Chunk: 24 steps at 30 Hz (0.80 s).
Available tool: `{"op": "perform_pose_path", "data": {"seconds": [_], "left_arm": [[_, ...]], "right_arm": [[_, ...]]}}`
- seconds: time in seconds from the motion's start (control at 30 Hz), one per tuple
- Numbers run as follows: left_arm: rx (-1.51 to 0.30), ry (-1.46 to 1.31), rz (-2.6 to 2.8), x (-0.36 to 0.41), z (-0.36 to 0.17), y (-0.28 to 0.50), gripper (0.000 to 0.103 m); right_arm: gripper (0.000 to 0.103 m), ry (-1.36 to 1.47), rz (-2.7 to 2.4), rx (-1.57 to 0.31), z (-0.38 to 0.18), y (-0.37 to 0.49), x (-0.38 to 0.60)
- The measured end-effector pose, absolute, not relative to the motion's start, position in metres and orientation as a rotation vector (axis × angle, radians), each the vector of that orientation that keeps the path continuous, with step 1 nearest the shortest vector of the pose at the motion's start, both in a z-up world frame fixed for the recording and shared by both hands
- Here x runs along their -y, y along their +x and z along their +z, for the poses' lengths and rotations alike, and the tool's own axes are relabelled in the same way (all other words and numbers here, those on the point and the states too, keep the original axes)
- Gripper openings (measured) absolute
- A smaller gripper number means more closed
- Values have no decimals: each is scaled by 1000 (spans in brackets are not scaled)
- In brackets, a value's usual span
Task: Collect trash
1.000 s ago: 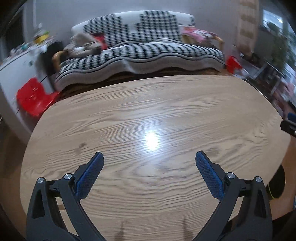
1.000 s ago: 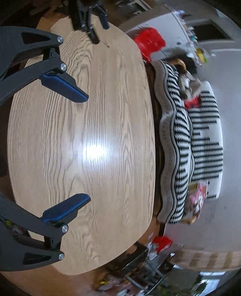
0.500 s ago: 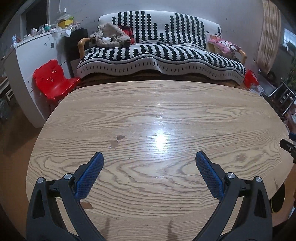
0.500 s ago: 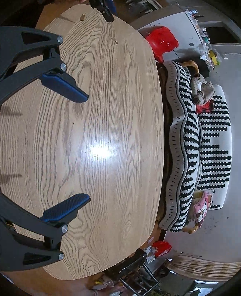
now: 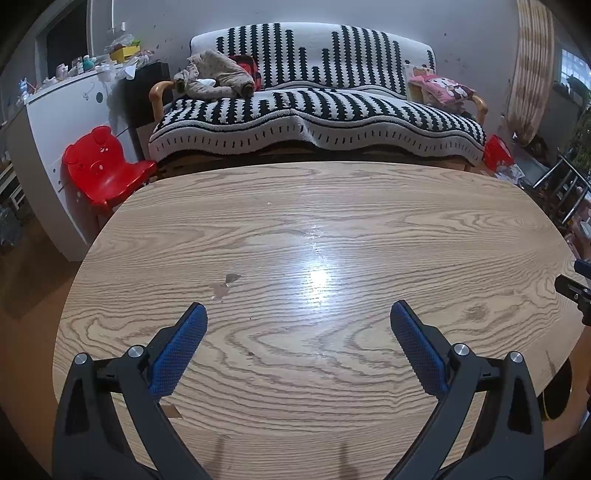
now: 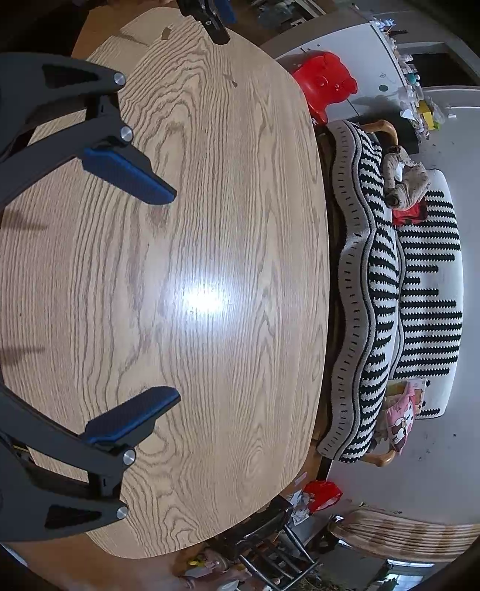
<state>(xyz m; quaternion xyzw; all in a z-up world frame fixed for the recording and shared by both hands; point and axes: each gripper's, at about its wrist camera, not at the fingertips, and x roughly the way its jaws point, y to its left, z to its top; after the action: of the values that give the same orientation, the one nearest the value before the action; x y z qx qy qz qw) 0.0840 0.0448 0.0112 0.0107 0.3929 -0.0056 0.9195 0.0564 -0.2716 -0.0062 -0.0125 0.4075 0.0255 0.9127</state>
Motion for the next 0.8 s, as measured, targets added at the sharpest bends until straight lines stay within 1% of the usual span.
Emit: {"op": "perform_pose_path", "data": {"seconds": [0.8], "left_arm": [[-808,30,-20,-38,11,85,96]], "right_arm": [[95,-14,34,-835,-7,53,282]]}}
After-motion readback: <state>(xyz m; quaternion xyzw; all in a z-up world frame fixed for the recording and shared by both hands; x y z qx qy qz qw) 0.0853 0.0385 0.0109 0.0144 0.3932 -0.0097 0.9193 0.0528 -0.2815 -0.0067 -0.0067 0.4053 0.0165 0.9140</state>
